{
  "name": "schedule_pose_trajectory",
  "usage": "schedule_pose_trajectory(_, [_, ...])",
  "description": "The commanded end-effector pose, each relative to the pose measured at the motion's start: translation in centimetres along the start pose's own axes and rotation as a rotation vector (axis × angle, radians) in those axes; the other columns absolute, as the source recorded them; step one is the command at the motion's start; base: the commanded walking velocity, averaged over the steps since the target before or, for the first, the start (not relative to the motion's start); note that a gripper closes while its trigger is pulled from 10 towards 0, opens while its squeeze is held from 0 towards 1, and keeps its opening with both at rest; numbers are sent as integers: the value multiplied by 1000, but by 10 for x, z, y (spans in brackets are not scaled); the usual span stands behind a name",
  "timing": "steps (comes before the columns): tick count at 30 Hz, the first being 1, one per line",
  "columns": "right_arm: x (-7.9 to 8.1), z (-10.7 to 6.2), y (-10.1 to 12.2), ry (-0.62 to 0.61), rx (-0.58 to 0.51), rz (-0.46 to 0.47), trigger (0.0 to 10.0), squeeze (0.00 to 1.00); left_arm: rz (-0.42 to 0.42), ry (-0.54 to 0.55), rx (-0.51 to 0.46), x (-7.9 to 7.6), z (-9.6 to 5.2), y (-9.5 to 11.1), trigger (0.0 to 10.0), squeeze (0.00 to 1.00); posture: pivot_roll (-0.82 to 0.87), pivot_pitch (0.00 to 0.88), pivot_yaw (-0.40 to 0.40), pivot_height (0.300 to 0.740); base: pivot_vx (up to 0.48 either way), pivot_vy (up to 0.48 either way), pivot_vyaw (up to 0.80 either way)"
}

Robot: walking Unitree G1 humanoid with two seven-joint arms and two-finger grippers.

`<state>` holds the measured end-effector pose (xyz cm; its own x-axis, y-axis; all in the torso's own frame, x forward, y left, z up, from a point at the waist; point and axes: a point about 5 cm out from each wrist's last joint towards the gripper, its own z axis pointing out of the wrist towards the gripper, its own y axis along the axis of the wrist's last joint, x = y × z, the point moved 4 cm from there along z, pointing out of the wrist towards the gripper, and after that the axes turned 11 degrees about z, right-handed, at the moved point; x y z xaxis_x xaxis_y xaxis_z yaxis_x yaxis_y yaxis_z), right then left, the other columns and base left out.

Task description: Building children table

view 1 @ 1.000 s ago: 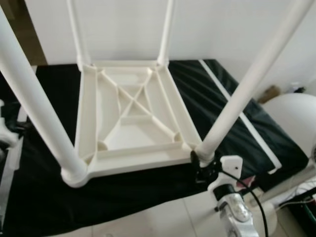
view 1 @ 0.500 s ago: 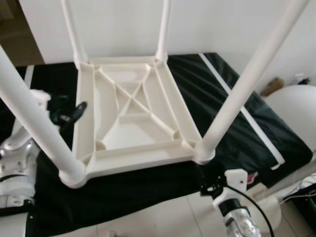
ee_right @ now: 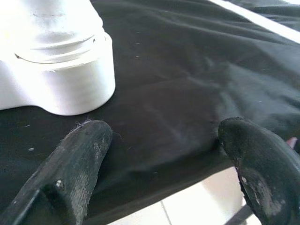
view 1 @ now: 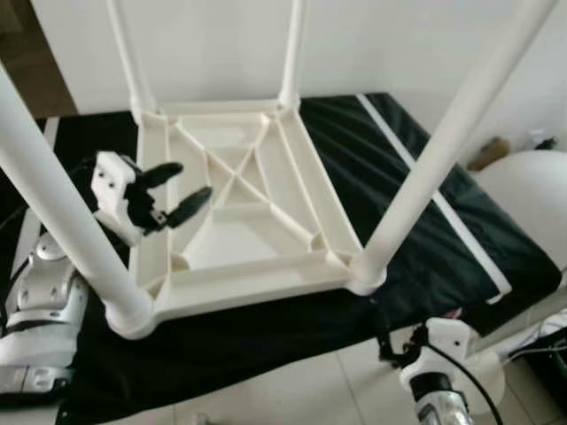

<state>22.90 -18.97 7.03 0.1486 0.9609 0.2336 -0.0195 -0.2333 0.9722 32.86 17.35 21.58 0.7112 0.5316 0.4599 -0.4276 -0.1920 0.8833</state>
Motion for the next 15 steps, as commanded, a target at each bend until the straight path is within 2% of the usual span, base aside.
schedule_pose_trajectory(1, [-14, -2, 0, -71, -2, -18, 10000, 0, -6, -83, -22, -11, 0, 5, 10000, 0, -16, 68, -28, 740, 0, 0, 0])
schedule_pose_trajectory(6, [-26, 1, 7, -168, -37, -12, 10000, 0, -33, -132, -59, -23, -3, 14, 10000, 0, -6, 63, -34, 740, 0, 0, 0])
schedule_pose_trajectory(8, [-30, 7, 14, -203, -68, -5, 10000, 0, -60, -127, -114, -23, -2, 23, 10000, 0, 7, 60, -40, 740, 0, 0, 0])
schedule_pose_trajectory(11, [-29, 13, 17, -219, -84, 10, 10000, 0, -90, -129, -154, -24, -1, 32, 10000, 0, 7, 60, -40, 740, 0, 0, 0])
schedule_pose_trajectory(15, [-19, 23, 18, -211, -99, 30, 10000, 0, -113, -192, -155, -37, -6, 38, 10000, 0, 17, 55, -42, 740, 0, 0, 0])
